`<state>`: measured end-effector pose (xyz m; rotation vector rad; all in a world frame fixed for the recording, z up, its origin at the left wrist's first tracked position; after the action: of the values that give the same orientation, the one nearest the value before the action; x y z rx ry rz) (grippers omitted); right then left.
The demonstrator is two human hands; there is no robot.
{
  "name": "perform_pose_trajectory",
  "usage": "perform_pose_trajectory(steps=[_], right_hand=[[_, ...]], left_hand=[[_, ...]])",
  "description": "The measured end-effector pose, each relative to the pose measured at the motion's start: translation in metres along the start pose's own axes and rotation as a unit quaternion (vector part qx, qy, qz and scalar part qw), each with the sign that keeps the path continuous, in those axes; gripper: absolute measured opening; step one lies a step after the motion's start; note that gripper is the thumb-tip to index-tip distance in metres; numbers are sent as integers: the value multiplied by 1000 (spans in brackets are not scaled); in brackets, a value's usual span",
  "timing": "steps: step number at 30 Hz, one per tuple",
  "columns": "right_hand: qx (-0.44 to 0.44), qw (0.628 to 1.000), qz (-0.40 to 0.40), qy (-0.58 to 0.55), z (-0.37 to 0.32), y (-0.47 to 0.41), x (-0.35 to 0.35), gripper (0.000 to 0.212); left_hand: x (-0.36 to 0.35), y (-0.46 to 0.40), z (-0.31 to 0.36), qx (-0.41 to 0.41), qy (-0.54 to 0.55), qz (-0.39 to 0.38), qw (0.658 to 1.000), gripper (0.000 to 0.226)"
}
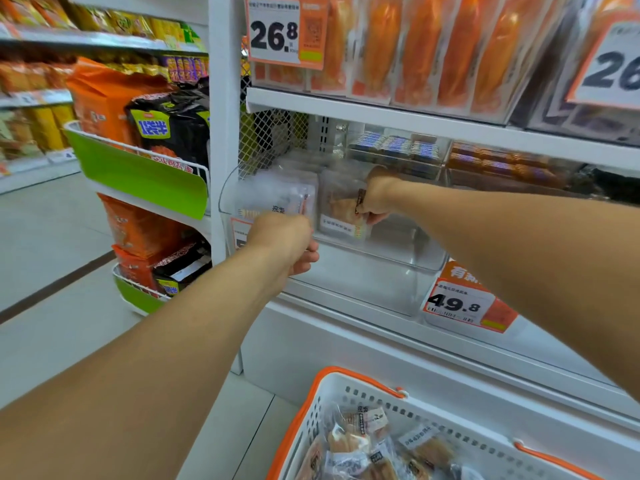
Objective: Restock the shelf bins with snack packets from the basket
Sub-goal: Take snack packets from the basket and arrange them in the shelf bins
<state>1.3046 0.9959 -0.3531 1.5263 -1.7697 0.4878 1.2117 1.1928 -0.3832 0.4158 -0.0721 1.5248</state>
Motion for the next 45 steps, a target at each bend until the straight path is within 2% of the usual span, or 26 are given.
perform_pose_trajectory(steps=[4,8,12,16,18,21,23,24,27,29,30,32,34,36,41,45], right_hand=[[-1,999,40,-9,3,-5,5,33],[-41,998,32,-30,14,-4,7,30],[-45,997,36,-59,19,-7,9,38],[7,999,44,-11,-3,22,24,35],[88,989,106,59,-19,56,41,30],[255,924,238,154,-26,134,56,35],[303,915,232,129,3,188,47,32],[304,923,211,109,25,209,40,32],[259,958,99,77,110,231,0,34],[174,980,-44,85,173,218,-44,27],[117,979,-118,117,208,212,-68,24],[9,961,-215,176,277,210,-102,37],[-57,956,-217,187,338,214,-113,58],[-96,961,-199,166,380,221,-116,69],[-110,981,-146,71,419,220,-119,59],[-58,985,-125,108,399,212,-125,45]], left_hand=[[-4,-2,1,-7,-7,3,1000,22],[-11,-3,0,-1,-16,0,1000,18],[-17,-2,-1,-1,-35,-7,999,17],[-20,-2,2,-16,-92,-23,995,17],[-24,-1,6,-68,-174,-14,982,17],[-47,11,18,-203,-307,-41,929,34],[-78,30,10,-244,-423,-142,861,38],[-94,40,-2,-245,-487,-204,813,36],[-133,68,-46,-245,-618,-340,665,25],[-151,82,-67,-253,-652,-374,610,21],[-160,89,-75,-257,-662,-384,590,20],[-177,103,-89,-269,-683,-399,549,19],[-192,113,-99,-268,-699,-417,515,21],[-202,118,-107,-262,-706,-432,497,19],[-216,124,-106,-256,-725,-443,460,18],[-219,116,-85,-256,-755,-387,464,27]])
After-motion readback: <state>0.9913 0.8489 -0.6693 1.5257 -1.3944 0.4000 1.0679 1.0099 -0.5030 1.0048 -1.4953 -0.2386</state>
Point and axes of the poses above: each hand's wrist, its own y-axis away from the middle knuckle, its own x-axis out of the back of the hand, z = x × y, the point moved 7 cm from there along -y, towards the middle knuckle, and after that the axes turned 14 degrees about -y, right-handed, at the moved point
